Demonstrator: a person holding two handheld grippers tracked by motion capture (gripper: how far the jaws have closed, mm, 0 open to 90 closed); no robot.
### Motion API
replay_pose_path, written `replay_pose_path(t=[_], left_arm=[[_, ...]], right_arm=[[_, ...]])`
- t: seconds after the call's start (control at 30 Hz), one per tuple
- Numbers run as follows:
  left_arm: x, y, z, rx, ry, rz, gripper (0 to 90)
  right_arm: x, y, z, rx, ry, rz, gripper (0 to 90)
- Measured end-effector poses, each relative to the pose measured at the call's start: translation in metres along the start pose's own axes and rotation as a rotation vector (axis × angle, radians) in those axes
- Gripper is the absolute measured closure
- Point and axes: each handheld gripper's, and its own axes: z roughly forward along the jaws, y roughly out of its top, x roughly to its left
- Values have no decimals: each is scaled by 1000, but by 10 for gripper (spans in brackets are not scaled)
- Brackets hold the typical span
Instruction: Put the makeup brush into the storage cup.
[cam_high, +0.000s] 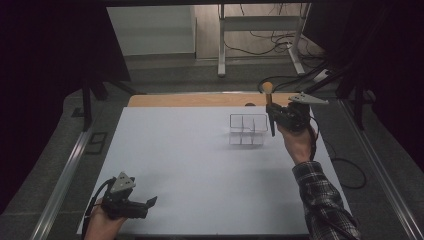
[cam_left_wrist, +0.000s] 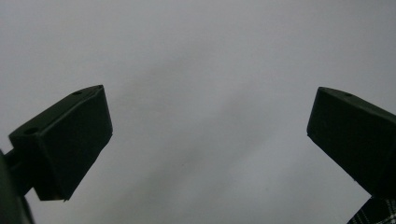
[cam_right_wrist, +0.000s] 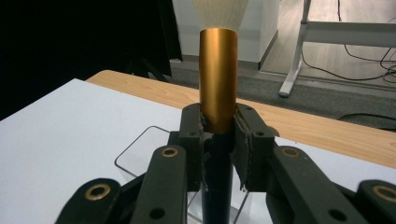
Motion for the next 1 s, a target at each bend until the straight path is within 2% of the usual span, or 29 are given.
replay_pose_path(t=[1.0], left_arm=[[0,-1,0,0,-5,-1,9]], right_arm=[[-4,7,26,-56,-31,-29,743]])
